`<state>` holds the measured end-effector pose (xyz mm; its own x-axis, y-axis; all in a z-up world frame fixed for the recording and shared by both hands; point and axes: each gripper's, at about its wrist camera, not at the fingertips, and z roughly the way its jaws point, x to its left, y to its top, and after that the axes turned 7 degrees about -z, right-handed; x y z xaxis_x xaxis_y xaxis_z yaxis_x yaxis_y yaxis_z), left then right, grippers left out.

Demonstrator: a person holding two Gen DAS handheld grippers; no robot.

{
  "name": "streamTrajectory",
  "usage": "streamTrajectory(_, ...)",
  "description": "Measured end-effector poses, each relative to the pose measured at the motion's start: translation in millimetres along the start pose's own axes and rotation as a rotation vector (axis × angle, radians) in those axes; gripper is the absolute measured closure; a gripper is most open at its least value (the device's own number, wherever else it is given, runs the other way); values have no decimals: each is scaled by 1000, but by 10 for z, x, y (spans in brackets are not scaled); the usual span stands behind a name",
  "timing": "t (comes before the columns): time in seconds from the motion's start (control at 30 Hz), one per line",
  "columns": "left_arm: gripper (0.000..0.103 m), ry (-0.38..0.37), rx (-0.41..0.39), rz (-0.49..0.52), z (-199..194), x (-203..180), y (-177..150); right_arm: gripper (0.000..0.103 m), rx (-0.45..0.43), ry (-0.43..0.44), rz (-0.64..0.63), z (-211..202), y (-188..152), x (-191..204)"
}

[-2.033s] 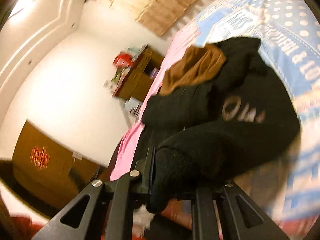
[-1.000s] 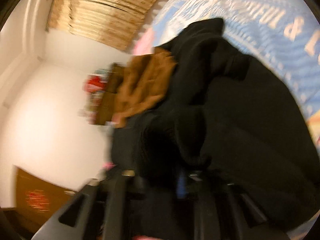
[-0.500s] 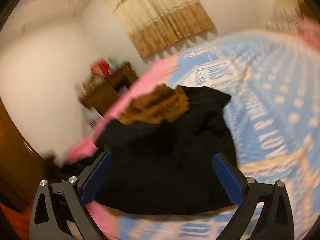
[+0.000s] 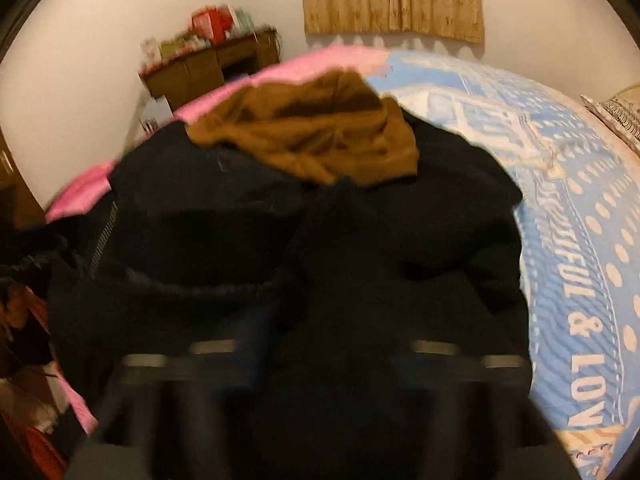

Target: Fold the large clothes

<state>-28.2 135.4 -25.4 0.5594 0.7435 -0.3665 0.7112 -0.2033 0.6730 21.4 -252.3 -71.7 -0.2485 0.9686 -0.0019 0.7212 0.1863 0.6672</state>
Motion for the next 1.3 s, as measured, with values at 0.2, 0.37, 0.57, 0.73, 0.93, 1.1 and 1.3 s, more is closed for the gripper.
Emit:
streamTrajectory(0.2, 85, -32, -101, -57, -342, -123, 145, 86, -164, -57, 80, -774, -156, 60)
streamTrajectory(0.37, 85, -46, -201, -63, -524, -196, 657, 86, -338, -81, 125, -1374, 46, -12)
streamTrajectory(0.57, 85, 17, -268, -115, -265, -40, 1614, 86, -429, -184, 130, -1323, 714, -258)
streamTrajectory(0.73, 85, 124, -204, -191, 613, 292, 2300, 86, -377, -301, 187, -555, 1227, -677)
streamTrajectory(0.93, 37, 291, -84, -377, 1762, 946, 2208, 86, -155, -387, 232, 666, 1131, -1064)
streamTrajectory(1.1, 10, 258, -104, -596, 1779, 1364, 2120, 74, -99, -419, 295, 807, 1064, -1203)
streamTrajectory(1.3, 11, 288, -91, -596, 1821, 1346, 2091, 54, -29, -310, 405, 946, 1057, -1439)
